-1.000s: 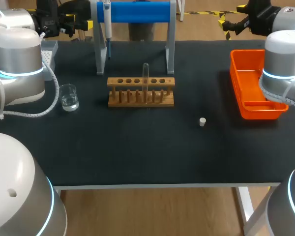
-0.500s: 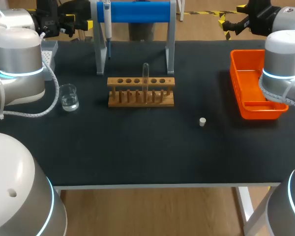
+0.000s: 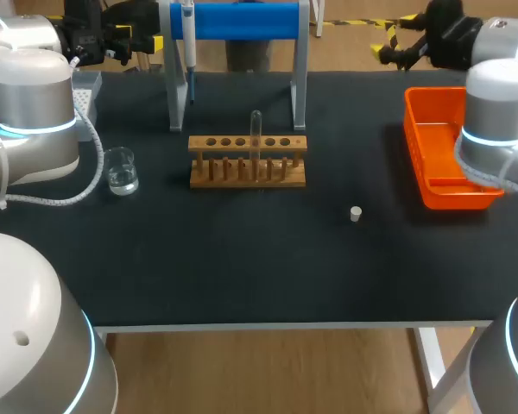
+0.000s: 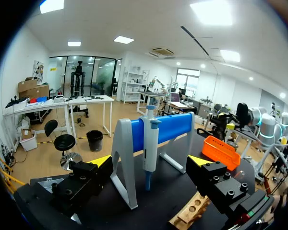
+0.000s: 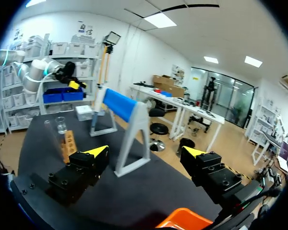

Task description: Invert the test tube, pick up the pipette, mount the tip to pipette, aspirate from beaker and dispense into the tube, eject the tip, return the pipette, and cap with the stopper.

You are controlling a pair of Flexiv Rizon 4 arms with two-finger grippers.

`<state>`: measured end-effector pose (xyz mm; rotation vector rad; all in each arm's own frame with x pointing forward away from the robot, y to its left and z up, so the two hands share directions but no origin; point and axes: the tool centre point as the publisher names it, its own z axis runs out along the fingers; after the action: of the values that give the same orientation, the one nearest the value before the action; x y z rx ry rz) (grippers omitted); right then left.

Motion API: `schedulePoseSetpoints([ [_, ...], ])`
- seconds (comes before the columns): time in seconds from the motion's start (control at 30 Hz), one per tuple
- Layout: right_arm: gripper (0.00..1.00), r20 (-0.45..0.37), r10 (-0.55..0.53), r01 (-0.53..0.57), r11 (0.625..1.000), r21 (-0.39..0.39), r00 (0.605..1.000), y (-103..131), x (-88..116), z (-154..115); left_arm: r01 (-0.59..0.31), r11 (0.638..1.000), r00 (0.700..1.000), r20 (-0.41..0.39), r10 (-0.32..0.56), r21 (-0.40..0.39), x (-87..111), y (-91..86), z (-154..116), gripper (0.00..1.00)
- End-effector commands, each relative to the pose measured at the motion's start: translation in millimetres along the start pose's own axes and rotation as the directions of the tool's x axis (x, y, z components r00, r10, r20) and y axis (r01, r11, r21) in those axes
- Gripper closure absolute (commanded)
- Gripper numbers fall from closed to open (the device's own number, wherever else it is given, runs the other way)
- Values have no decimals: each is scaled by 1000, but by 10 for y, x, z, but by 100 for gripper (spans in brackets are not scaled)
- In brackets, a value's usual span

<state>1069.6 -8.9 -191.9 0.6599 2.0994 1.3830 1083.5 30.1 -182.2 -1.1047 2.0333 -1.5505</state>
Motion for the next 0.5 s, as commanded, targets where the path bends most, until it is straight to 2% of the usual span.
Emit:
schedulePoseSetpoints([
  [0.03, 0, -75, -22, 19, 999, -46, 997, -172, 424, -402, 0, 1000, 1000, 0, 0, 0, 0, 0, 0, 0],
  [0.23, 0, -185, -30, 23, 999, -40, 982, -383, 1011, -530, 0, 1000, 1000, 0, 0, 0, 0, 0, 0, 0],
  [0.5, 0, -235, -30, 11, 996, -83, 972, -511, 1580, -531, 0, 1000, 1000, 0, 0, 0, 0, 0, 0, 0],
])
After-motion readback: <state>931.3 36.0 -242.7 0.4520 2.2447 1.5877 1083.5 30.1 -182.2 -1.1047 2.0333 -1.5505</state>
